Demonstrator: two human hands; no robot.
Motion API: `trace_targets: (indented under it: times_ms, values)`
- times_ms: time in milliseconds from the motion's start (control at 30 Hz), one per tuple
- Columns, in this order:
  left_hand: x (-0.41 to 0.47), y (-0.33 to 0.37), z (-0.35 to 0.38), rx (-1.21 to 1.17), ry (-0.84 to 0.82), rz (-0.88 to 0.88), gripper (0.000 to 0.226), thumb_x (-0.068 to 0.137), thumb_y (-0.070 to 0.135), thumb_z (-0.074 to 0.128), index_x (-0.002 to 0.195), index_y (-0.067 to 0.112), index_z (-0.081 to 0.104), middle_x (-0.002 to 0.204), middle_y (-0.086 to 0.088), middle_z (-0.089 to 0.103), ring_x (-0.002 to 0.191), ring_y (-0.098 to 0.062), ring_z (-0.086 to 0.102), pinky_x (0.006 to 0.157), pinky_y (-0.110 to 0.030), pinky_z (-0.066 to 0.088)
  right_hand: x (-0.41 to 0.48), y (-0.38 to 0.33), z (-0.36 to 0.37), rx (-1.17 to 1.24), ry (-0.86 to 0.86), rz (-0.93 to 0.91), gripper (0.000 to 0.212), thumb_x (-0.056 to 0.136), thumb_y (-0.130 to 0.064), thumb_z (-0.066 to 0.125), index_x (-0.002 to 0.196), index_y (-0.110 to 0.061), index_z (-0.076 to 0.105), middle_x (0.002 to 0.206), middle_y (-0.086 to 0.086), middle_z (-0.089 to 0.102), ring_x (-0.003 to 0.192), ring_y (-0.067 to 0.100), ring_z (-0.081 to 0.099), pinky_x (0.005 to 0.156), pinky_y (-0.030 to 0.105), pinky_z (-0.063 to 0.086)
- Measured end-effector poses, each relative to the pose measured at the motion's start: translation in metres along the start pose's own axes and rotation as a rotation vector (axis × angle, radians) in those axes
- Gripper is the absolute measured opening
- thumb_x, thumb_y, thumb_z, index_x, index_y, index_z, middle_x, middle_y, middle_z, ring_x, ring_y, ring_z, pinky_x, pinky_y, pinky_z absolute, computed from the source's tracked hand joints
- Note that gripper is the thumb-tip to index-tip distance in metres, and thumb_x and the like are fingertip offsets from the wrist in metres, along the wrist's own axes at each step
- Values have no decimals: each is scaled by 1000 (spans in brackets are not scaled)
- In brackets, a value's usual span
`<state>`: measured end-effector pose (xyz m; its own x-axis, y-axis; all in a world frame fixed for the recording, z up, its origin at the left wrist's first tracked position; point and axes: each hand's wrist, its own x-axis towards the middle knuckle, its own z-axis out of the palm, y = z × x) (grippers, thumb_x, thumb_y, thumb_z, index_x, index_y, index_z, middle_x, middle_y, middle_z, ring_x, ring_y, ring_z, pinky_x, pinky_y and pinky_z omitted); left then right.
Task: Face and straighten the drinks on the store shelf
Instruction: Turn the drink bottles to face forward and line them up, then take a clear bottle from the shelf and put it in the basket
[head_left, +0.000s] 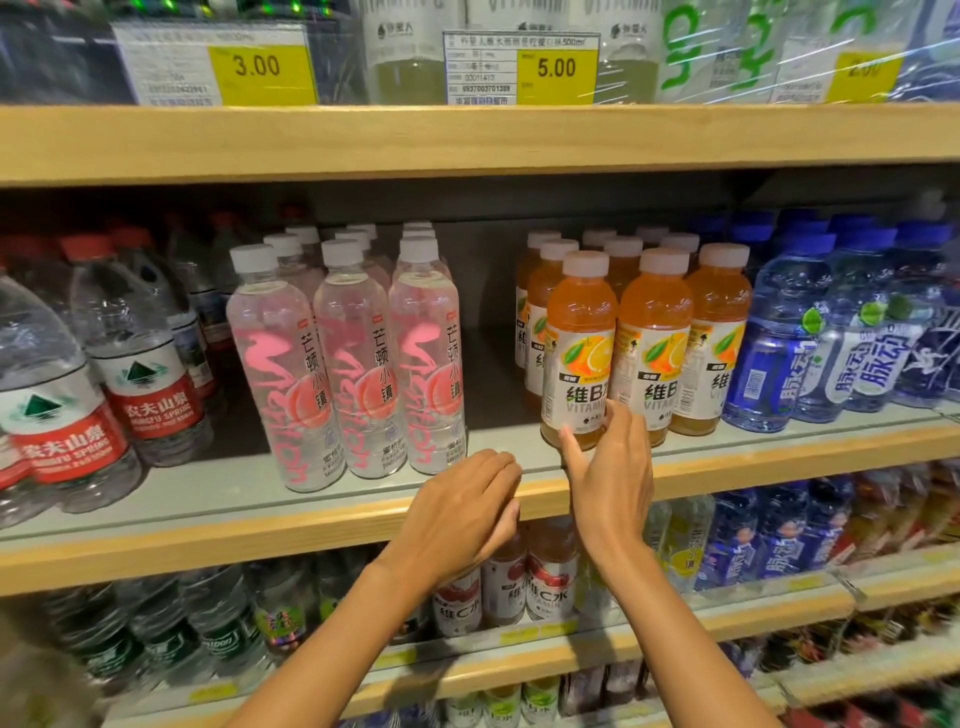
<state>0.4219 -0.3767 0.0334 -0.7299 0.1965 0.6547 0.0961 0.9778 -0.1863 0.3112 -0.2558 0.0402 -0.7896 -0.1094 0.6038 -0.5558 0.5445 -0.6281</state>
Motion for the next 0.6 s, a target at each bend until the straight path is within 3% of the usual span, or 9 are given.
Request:
trace_targets:
  times_ms: [100, 200, 267, 367, 467, 600]
  values:
    - [-26, -8, -8, 45, 173, -25, 25, 88, 15, 54, 97, 0, 71, 99, -12, 70, 90, -23, 67, 83, -28, 51, -19, -2, -7, 160, 39, -69, 31, 86, -9, 65, 115, -4, 54, 100, 7, 57, 91, 22, 57, 79, 36, 49]
    - [-62, -29, -15, 176, 281, -44, 22, 88, 13, 56, 96, -2, 70, 97, -16, 71, 90, -27, 65, 88, -31, 46, -36, -15, -4, 306, -73, -166, 21, 88, -6, 62, 108, -8, 56, 92, 0, 55, 80, 13, 53, 76, 11, 40]
    - [-81, -46, -19, 250, 289, -41, 21, 89, 14, 54, 103, 0, 62, 97, -18, 70, 91, -28, 62, 86, -33, 45, -38, -29, 4, 418, -180, -171, 21, 89, -11, 63, 108, -10, 56, 94, 1, 57, 83, 11, 55, 74, 5, 37]
    - [-99, -71, -20, 326, 245, -9, 23, 92, 18, 48, 107, 2, 55, 99, -20, 70, 92, -30, 61, 84, -36, 44, -29, -52, 19, 566, -317, -96, 37, 87, -25, 67, 119, -15, 52, 107, -2, 58, 99, 7, 56, 83, 10, 41]
    - [-109, -87, -13, 413, 186, 36, 33, 97, 23, 40, 110, 1, 60, 104, -20, 70, 89, -32, 69, 86, -37, 43, -19, -69, 38, 617, -456, -26, 59, 82, -41, 70, 129, -18, 43, 119, -4, 55, 108, 8, 54, 92, 23, 44]
    - [-115, -93, -4, 503, 205, 73, 36, 96, 29, 40, 117, 3, 55, 108, -16, 71, 91, -29, 70, 89, -36, 43, -16, -81, 60, 648, -483, -4, 64, 75, -44, 76, 122, -16, 42, 117, 1, 55, 107, 12, 56, 88, 30, 50]
